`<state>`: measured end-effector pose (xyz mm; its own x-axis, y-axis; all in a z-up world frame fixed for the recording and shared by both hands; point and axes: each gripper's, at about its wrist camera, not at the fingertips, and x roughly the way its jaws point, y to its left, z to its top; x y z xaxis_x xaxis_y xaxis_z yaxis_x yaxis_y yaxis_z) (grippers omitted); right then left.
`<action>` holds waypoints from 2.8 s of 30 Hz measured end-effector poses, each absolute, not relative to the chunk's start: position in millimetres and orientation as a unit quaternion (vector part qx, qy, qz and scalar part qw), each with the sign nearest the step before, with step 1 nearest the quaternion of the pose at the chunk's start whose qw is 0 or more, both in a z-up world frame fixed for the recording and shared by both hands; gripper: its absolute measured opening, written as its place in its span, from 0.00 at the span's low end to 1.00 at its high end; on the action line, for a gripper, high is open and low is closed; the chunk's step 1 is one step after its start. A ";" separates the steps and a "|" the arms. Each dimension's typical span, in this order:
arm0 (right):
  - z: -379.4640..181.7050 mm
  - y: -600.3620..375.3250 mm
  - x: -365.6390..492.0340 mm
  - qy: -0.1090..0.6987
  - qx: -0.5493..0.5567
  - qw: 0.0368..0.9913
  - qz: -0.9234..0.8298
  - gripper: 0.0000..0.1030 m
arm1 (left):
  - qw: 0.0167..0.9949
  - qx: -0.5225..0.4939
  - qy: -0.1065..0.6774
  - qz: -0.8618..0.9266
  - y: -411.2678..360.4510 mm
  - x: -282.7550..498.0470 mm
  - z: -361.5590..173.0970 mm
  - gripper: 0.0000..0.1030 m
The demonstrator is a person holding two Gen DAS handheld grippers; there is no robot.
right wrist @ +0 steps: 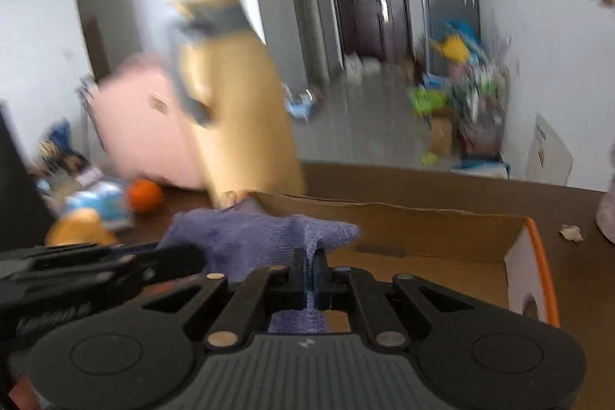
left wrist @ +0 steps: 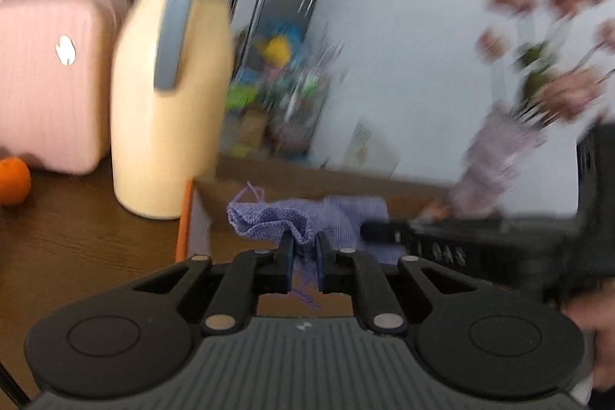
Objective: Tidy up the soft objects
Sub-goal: 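Carry the pouch with the left gripper into the cardboard box and release, then withdraw the left gripper from the box back toward the table items, then grasp the lilac fuzzy headband with the left gripper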
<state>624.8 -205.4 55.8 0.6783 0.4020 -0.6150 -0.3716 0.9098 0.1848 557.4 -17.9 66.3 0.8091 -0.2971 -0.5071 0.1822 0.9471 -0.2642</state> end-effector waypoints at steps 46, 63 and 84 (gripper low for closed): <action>98.0 -299.5 293.7 0.090 -0.011 0.996 0.020 1.00 | 0.997 0.014 0.056 -0.054 -13.8 259.5 106.6 1.00; -23.0 -262.5 64.8 0.045 0.049 0.997 0.024 1.00 | 0.997 0.015 0.069 -0.034 4.0 70.3 9.6 1.00; 6.2 -205.5 235.2 0.204 0.097 0.962 0.152 0.55 | 0.973 -0.090 0.187 -0.103 59.7 273.1 30.1 0.79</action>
<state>235.2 -205.5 6.2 0.8706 0.3320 -0.3631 -0.2526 0.9349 0.2492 273.1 59.7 30.1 0.9085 -0.2342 -0.3460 0.1667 0.9626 -0.2138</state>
